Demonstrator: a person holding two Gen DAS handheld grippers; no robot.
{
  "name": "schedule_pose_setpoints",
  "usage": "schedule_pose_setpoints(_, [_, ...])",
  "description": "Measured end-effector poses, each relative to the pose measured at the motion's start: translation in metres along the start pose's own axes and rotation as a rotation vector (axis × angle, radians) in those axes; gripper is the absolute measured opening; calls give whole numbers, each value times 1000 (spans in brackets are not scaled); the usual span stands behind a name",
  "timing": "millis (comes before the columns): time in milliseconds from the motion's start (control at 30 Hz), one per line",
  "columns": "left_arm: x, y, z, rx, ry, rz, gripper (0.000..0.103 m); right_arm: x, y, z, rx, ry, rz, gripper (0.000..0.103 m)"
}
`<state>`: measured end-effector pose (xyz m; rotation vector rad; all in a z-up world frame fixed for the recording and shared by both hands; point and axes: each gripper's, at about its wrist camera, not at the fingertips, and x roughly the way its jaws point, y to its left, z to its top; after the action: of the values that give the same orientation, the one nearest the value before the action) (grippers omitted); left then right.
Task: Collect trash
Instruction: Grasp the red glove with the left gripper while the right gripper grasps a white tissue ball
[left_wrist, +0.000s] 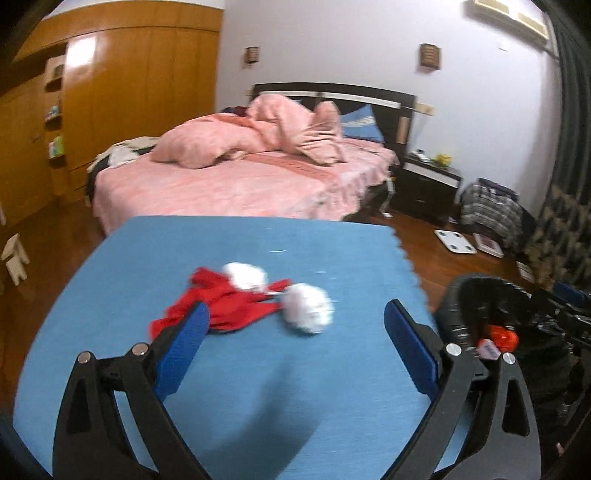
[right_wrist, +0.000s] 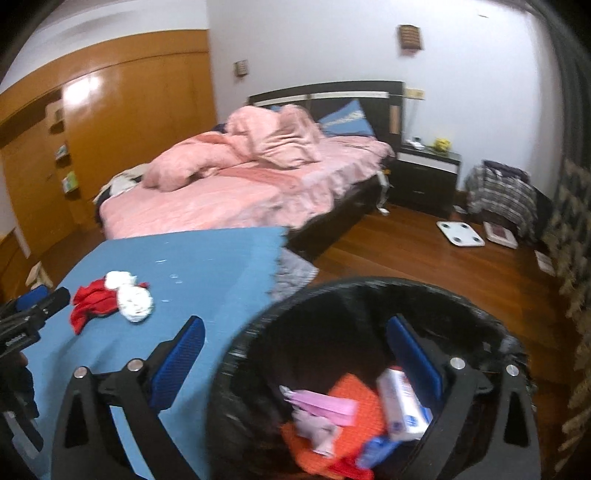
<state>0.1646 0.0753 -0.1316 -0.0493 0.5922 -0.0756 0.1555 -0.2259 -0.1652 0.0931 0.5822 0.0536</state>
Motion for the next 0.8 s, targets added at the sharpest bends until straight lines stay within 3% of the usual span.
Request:
schedule_pose_setpoints(333, [23, 64, -13, -38, 50, 117, 93, 47, 88, 10, -99, 46, 129, 97])
schedule_pose_setpoints(667, [47, 100, -22, -91, 98, 151, 92, 105, 152, 6, -170, 153, 227, 93])
schedule_pose_setpoints(800, [57, 108, -27, -100, 125, 153, 85, 127, 165, -2, -185, 202, 236, 90])
